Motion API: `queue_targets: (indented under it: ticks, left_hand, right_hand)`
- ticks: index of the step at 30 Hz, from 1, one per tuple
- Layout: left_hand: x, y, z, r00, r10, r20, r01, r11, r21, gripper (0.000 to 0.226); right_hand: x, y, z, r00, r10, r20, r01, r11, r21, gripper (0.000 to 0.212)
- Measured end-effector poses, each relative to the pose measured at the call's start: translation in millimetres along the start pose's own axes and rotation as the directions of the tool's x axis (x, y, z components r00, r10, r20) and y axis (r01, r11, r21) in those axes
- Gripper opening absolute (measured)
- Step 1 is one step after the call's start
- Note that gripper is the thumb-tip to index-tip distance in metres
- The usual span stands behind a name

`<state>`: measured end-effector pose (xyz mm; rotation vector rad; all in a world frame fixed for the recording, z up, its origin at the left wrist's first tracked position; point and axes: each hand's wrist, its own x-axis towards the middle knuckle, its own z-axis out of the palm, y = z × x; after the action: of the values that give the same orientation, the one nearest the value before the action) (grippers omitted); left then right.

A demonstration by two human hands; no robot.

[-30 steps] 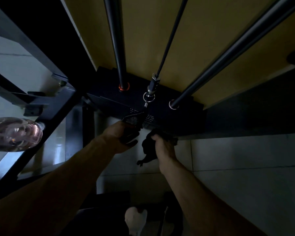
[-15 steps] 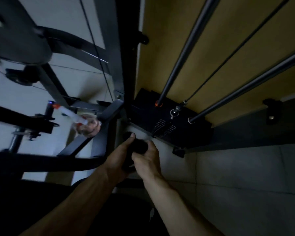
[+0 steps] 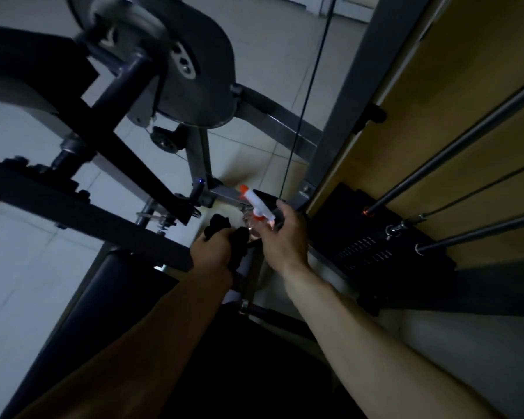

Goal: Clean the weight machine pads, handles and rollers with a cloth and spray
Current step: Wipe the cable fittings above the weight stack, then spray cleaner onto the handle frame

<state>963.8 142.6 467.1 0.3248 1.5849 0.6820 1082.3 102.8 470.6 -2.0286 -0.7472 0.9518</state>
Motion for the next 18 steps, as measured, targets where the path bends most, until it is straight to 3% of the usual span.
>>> queue_targets:
  ticks: [3, 6, 9, 11, 14, 15, 18]
  left_hand:
    - [19.1, 0.6, -4.3, 0.995, -0.065, 0.072, 0.065, 0.998, -0.009, 0.048]
    - [19.2, 0.2, -16.2, 0.995, -0.074, 0.061, 0.071, 0.996, 0.055, 0.041]
    - [14.0, -3.1, -29.4, 0.993, -0.091, 0.073, 0.086, 0.994, 0.065, 0.05]
    - [1.6, -2.6, -39.4, 0.987, -0.112, 0.118, 0.108, 0.993, 0.035, 0.068]
    - [-4.8, -7.4, -51.8, 0.974, -0.141, 0.178, 0.145, 0.989, -0.006, 0.115]
    - [-16.0, -3.9, -54.4, 0.969, -0.147, 0.198, 0.147, 0.989, 0.01, 0.11]
    - [-80.8, 11.4, -57.3, 0.956, -0.157, 0.247, 0.134, 0.985, 0.106, 0.059]
  right_hand:
    - [21.7, -1.2, 12.4, 0.998, -0.065, 0.011, 0.065, 0.997, -0.035, 0.051]
    - [25.8, 16.0, 19.2, 0.995, -0.098, -0.02, 0.094, 0.984, -0.15, 0.044]
    - [5.4, 15.1, 6.7, 0.992, -0.126, -0.024, 0.119, 0.974, -0.194, 0.025]
    - [-14.1, 12.0, -10.1, 0.99, -0.116, -0.081, 0.1, 0.978, -0.181, 0.021]
    - [-53.9, -7.6, -36.2, 0.993, -0.074, -0.094, 0.07, 0.996, -0.05, 0.022]
    - [-71.6, -18.5, -49.0, 0.992, -0.082, -0.097, 0.083, 0.997, 0.001, 0.021]
    - [-128.3, -53.9, -84.6, 0.983, -0.136, -0.125, 0.145, 0.988, 0.061, 0.02]
